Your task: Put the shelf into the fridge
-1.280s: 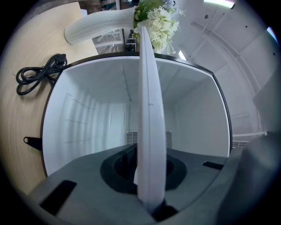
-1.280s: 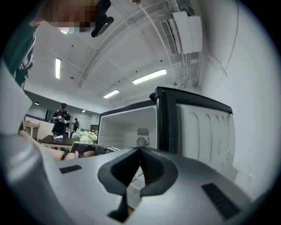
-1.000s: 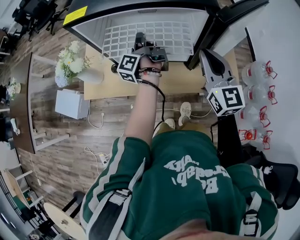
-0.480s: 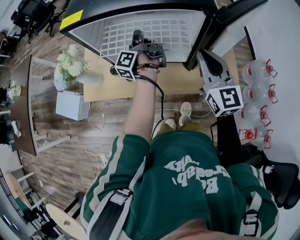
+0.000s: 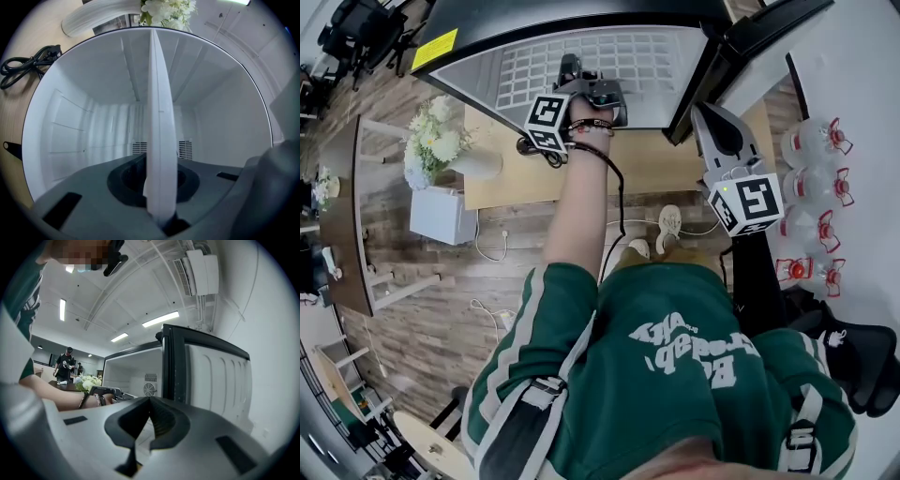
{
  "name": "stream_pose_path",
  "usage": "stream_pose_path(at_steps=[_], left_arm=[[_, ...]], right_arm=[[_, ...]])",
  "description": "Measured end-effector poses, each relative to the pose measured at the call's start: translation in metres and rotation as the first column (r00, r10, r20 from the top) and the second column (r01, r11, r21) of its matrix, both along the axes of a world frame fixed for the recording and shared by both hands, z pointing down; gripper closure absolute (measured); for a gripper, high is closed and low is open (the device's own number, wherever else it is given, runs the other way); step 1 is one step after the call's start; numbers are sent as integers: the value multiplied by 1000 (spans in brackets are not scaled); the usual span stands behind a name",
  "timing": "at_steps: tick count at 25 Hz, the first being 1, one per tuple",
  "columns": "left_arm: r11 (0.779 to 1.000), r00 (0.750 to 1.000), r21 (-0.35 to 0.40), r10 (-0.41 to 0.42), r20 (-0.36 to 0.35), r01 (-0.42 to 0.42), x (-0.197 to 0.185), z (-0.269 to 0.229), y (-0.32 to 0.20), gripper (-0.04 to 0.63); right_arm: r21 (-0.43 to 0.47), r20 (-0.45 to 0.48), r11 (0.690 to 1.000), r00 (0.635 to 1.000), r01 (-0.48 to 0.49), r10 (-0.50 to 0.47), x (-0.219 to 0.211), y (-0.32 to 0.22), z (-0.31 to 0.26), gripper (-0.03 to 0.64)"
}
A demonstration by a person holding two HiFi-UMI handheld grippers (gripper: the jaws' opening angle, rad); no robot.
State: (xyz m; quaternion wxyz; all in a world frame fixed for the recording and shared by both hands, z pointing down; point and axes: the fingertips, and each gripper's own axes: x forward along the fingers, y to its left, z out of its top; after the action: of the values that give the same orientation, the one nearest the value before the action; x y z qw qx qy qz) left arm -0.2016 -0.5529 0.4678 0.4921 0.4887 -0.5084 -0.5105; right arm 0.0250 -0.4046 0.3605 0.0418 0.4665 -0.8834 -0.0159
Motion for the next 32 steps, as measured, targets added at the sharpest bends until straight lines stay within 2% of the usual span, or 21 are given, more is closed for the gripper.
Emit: stream_pose_path(at_steps=[21, 25, 32], left_arm=[[1000, 1000, -27, -1, -4, 1, -2, 4, -31, 553], [998, 1000, -53, -22, -1, 22, -4, 5, -35, 549], [998, 1000, -54, -29, 8, 29, -3, 5, -36, 548]], right_arm=[[-6, -13, 1000, 1000, 24, -24, -5, -7, 2, 614], [-12, -12, 1000, 1000, 23, -23, -6, -7, 3, 614], [-4, -16, 1000, 1000, 26, -27, -8, -5, 0, 614]])
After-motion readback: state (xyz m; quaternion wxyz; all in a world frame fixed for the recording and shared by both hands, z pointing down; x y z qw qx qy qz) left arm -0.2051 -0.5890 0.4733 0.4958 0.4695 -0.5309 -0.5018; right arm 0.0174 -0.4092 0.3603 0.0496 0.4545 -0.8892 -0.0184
